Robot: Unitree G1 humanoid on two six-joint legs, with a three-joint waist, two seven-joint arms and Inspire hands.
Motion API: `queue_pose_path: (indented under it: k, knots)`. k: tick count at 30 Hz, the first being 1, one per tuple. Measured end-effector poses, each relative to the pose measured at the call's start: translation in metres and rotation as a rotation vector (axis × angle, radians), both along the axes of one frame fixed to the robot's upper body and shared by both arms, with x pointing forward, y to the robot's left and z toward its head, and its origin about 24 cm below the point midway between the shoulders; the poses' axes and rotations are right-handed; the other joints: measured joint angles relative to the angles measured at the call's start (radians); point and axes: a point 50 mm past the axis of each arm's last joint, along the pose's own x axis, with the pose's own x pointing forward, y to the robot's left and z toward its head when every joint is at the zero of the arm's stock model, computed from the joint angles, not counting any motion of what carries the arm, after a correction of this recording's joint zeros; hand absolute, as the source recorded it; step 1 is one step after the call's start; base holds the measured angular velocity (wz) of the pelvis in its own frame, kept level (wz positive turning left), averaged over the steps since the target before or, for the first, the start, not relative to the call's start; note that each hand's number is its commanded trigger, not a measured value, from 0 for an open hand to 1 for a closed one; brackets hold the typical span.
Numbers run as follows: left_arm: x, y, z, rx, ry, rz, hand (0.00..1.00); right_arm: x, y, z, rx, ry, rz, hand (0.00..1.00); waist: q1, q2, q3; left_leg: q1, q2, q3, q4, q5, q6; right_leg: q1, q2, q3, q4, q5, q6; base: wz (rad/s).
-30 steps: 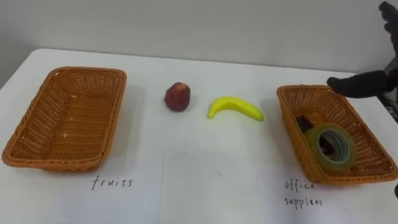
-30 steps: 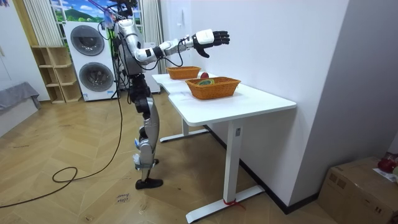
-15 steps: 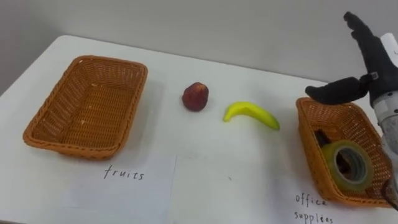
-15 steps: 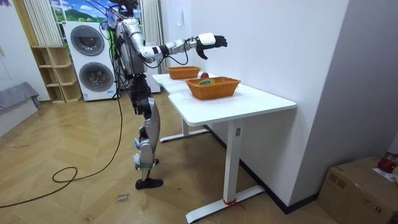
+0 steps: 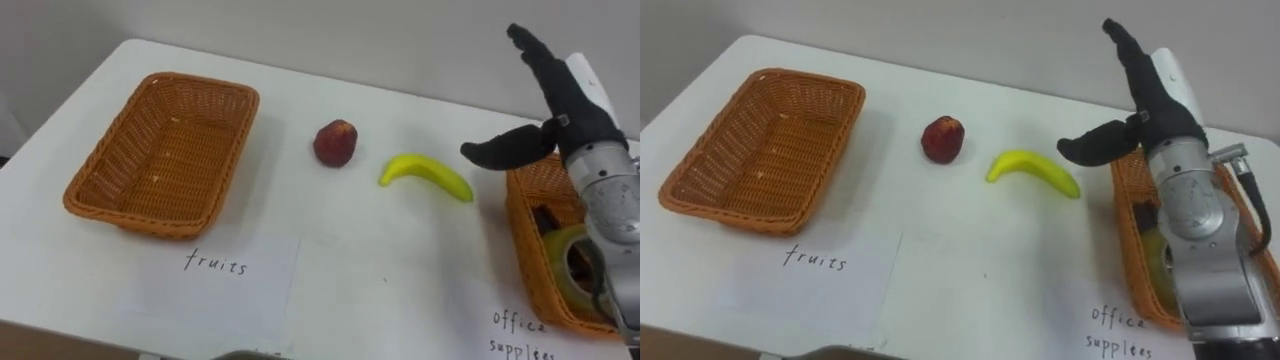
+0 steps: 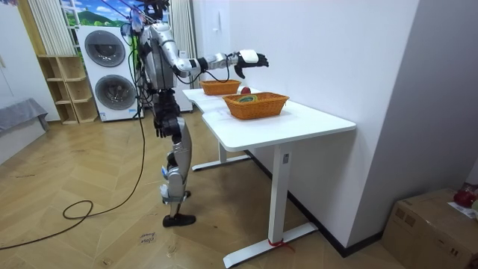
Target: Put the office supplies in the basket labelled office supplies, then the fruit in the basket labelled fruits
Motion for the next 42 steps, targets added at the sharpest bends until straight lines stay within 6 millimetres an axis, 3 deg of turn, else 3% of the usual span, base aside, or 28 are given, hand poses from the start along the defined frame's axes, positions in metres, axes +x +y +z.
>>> queue_pose_path:
  k: [3,7,17,20,42]
  knots:
    - [0.001,0.001,0.0,0.003,0.004,0.0,0.0,0.0,0.006,-0.003,-0.004,0.015,0.025,0.0,0.006,-0.015,-0.0099,0.001,0.0,-0.005,0.001,0.001,0.0,0.0,0.0,-0.007,0.0,0.0,0.0,0.04]
    - [0.008,0.002,0.0,0.005,-0.013,-0.006,0.0,0.001,0.008,-0.005,-0.012,0.025,0.038,0.0,0.026,-0.026,-0.0125,0.003,0.0,-0.005,0.001,0.001,0.0,0.001,0.0,-0.007,-0.001,0.0,0.0,0.0]
    - [0.01,0.011,0.003,0.028,-0.009,-0.024,0.0,0.012,0.008,-0.015,-0.028,0.085,0.039,0.0,0.027,-0.042,0.0012,-0.007,0.0,-0.009,-0.005,0.002,-0.003,-0.004,0.001,-0.008,-0.002,0.0,0.0,0.0]
    - [0.011,0.012,0.004,0.03,-0.013,-0.026,0.0,0.012,0.008,-0.015,-0.034,0.086,0.04,0.0,0.027,-0.05,-0.0034,-0.019,0.0,-0.009,-0.005,0.003,-0.003,-0.016,0.002,-0.009,-0.001,0.0,0.0,0.0]
    - [0.009,0.01,0.002,0.008,0.014,-0.046,0.0,0.011,0.018,-0.025,-0.123,0.196,0.137,0.0,0.035,-0.054,0.0002,-0.02,0.0,-0.009,0.0,0.002,-0.003,-0.015,0.001,-0.012,-0.001,0.0,-0.001,0.0]
